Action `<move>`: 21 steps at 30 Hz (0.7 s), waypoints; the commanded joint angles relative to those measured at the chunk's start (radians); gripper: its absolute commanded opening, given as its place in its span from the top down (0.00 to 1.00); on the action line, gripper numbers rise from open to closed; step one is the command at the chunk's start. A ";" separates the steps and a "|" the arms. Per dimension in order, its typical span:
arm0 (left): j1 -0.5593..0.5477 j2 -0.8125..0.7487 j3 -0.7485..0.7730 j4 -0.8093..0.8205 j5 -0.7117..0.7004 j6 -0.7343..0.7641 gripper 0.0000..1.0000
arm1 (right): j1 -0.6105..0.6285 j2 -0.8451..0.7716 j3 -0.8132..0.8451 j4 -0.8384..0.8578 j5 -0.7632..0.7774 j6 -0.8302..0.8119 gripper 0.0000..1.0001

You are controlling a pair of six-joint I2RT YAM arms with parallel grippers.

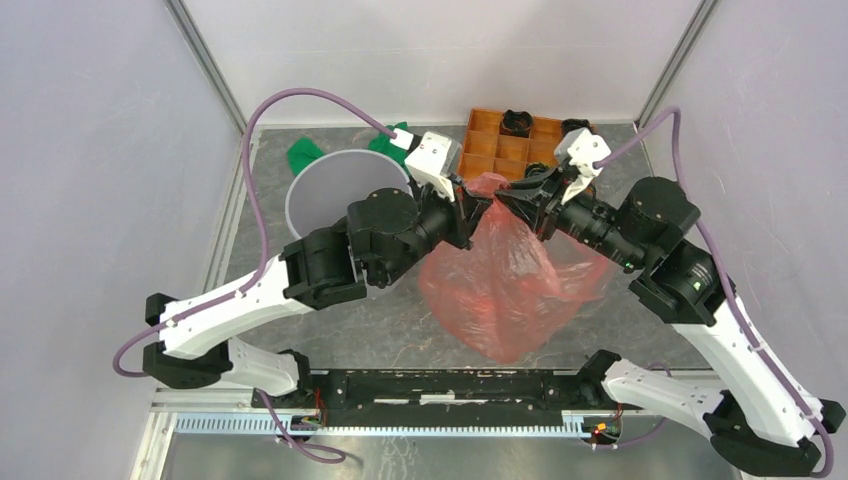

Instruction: Put the trash bags into the trash bin

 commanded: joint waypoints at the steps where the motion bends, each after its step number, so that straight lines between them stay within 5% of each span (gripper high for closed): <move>1: 0.001 0.011 0.039 -0.048 0.057 0.101 0.98 | 0.001 -0.037 0.047 -0.016 0.047 0.091 0.76; 21: 0.021 0.157 0.095 -0.036 0.095 0.103 0.98 | 0.000 -0.143 -0.135 -0.110 0.113 0.122 0.73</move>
